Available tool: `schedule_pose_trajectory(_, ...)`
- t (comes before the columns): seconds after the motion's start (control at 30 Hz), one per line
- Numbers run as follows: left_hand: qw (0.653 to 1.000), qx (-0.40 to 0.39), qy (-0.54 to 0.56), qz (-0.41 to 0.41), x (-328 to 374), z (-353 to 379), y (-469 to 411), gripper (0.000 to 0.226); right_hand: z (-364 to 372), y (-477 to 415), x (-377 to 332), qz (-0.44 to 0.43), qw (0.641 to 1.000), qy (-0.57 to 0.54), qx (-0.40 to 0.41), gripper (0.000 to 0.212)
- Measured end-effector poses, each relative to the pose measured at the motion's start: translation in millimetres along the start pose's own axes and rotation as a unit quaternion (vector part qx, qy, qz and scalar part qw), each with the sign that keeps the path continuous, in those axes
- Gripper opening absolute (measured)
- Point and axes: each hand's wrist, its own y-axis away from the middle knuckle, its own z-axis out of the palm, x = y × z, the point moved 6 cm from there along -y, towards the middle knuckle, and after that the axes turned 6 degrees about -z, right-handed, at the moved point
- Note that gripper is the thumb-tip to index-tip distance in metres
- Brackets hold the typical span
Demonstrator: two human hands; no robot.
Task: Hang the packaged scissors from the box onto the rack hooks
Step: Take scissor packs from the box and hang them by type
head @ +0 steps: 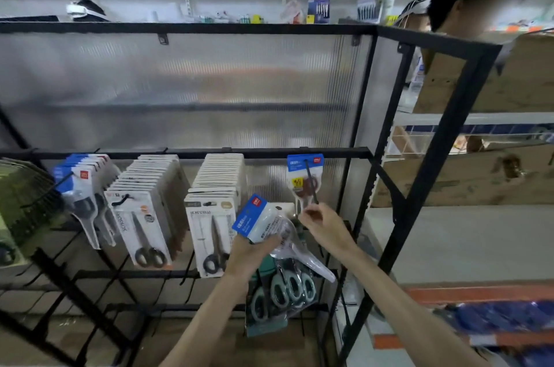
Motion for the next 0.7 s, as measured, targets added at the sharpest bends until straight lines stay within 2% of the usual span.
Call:
schedule_pose_trajectory(0.13,1.0,0.008,0.027,0.0,-1.9,-0.3,1.1,0.031,9.7,20.9,-16.7,-0.008,0.997,-0.031,-0.074,0.04)
schedule_pose_trajectory(0.27,1.0,0.018,0.016,-0.003,-3.0,-1.3,4.9,0.029,19.4,35.1,-22.8,0.001,0.994,-0.023,-0.11,0.084)
schedule_pose_trajectory(0.33,1.0,0.016,0.001,0.002,0.5,0.0,8.8,0.031,20.7,42.8,-29.7,-0.001,0.995,0.02,-0.1,0.095)
schedule_pose_trajectory(0.47,1.0,0.02,-0.009,0.016,14.0,0.2,21.3,0.03,17.2,50.7,-42.5,-0.004,0.997,0.033,-0.073,0.079)
schedule_pose_trajectory(0.57,0.999,0.025,-0.024,0.032,26.4,-3.6,27.4,0.033,15.2,47.5,-50.0,-0.01,0.996,0.067,-0.058,0.08)
schedule_pose_trajectory(0.7,0.997,0.005,-0.054,0.052,39.0,-7.3,39.2,0.034,16.2,48.4,-71.6,-0.045,0.996,-0.006,-0.081,0.063)
